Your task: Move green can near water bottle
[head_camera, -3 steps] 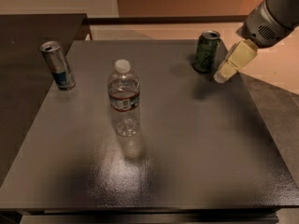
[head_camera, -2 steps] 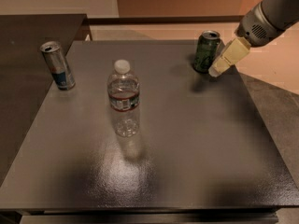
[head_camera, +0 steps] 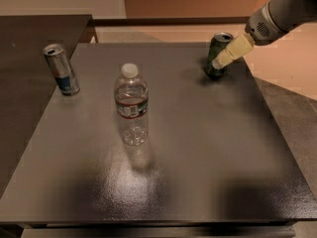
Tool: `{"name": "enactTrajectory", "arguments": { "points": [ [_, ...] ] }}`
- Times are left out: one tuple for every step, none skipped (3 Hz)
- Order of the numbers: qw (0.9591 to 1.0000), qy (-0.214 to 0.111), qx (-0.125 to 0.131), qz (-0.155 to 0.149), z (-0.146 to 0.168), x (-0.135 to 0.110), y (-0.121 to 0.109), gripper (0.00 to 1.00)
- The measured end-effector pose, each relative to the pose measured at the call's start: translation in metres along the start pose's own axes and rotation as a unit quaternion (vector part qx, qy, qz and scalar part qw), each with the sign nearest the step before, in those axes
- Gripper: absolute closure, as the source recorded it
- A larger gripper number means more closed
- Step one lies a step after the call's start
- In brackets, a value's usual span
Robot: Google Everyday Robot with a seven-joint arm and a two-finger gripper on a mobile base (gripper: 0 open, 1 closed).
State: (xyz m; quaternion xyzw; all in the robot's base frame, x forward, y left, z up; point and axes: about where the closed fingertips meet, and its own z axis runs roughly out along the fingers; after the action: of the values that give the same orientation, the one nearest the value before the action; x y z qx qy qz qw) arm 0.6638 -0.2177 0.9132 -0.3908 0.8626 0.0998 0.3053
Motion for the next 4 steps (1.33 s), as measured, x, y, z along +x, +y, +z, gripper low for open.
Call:
{"name": "enactTrajectory", "arguments": {
  "points": [
    [0.9999, -0.011, 0.001, 0.011, 0.011, -0.006, -0.008, 0.0],
    [0.9997, -0.022, 0.0, 0.013, 0.017, -0.012, -0.01, 0.17],
    [0.9995, -0.03, -0.002, 0.013, 0.021, -0.018, -0.01, 0.41],
    [0.9992, -0.038, -0.008, 0.011, 0.022, -0.022, -0.007, 0.63]
  ]
}}
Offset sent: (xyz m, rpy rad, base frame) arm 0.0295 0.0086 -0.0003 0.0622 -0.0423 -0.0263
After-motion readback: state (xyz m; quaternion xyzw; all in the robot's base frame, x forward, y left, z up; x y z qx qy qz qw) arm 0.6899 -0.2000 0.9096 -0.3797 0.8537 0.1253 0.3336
